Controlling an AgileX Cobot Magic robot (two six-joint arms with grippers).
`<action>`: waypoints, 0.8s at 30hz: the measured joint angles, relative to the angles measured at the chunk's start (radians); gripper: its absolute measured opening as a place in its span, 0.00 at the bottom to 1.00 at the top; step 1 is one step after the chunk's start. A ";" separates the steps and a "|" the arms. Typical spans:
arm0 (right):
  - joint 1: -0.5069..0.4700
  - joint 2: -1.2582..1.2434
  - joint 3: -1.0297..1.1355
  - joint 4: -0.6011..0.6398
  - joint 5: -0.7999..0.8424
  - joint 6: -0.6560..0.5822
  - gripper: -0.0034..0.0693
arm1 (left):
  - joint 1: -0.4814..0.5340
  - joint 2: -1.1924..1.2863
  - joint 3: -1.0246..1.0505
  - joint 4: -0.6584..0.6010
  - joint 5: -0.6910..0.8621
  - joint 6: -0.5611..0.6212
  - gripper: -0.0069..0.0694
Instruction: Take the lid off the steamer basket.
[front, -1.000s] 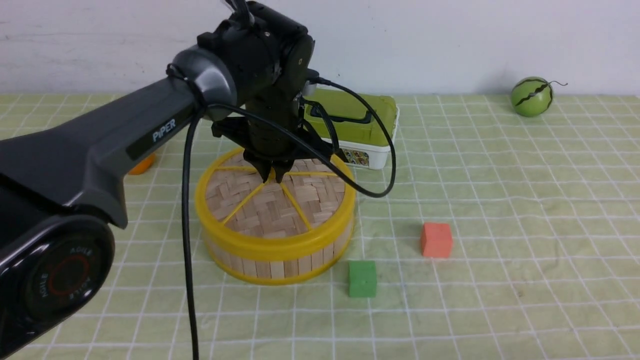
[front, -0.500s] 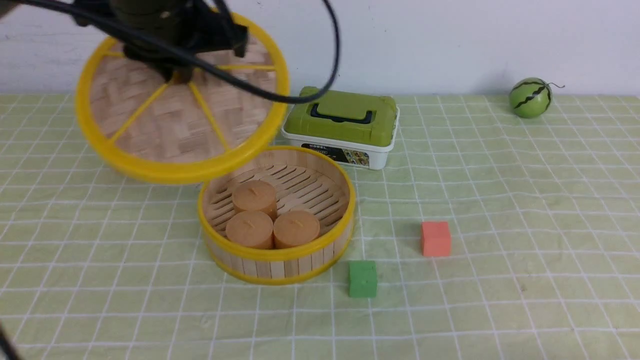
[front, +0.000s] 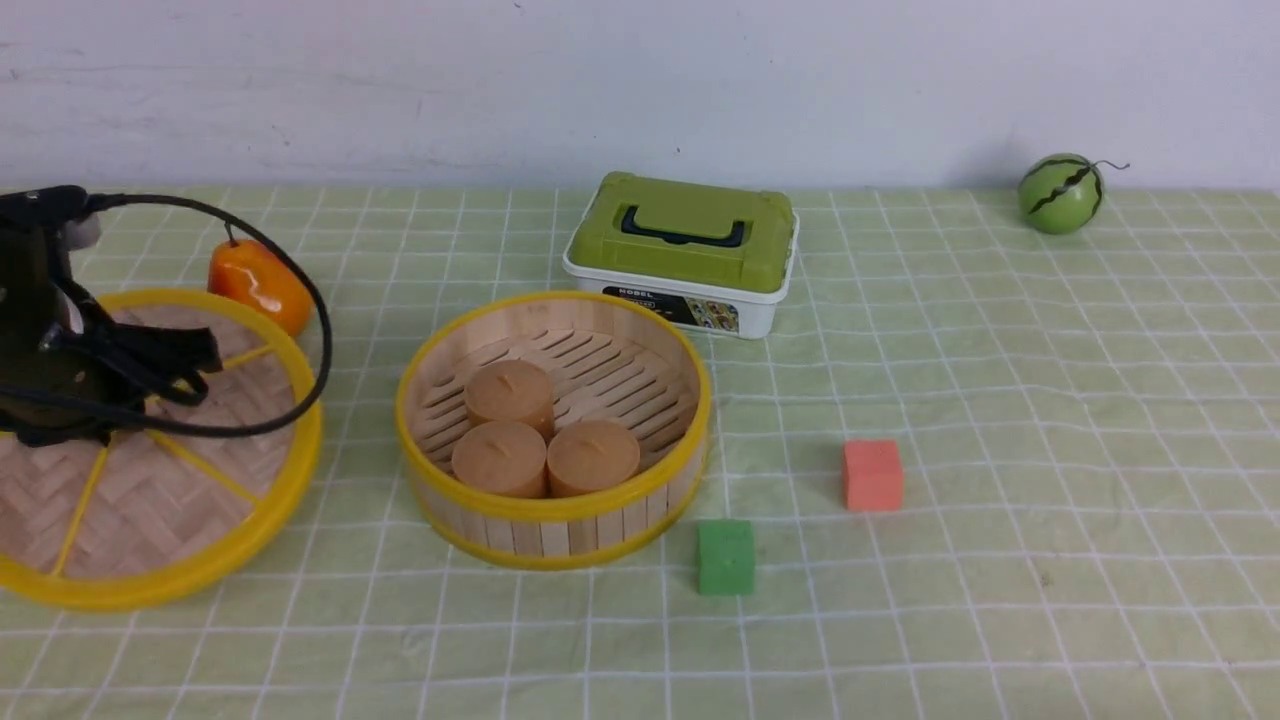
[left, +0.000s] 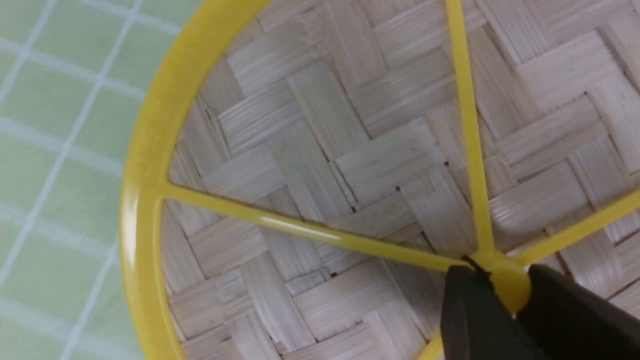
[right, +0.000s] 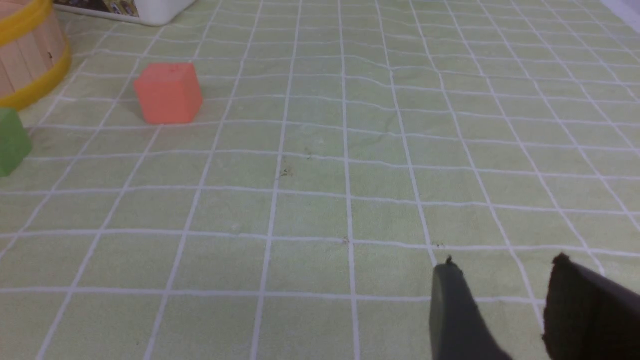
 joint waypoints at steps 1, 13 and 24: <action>0.000 0.000 0.000 0.000 0.000 0.000 0.38 | 0.000 0.019 0.000 0.000 -0.029 -0.002 0.23; 0.000 0.000 0.000 0.000 0.000 0.000 0.38 | -0.001 -0.072 -0.028 -0.180 -0.094 0.029 0.45; 0.000 0.000 0.000 0.000 0.000 0.000 0.38 | -0.064 -0.788 0.136 -0.237 -0.104 0.370 0.07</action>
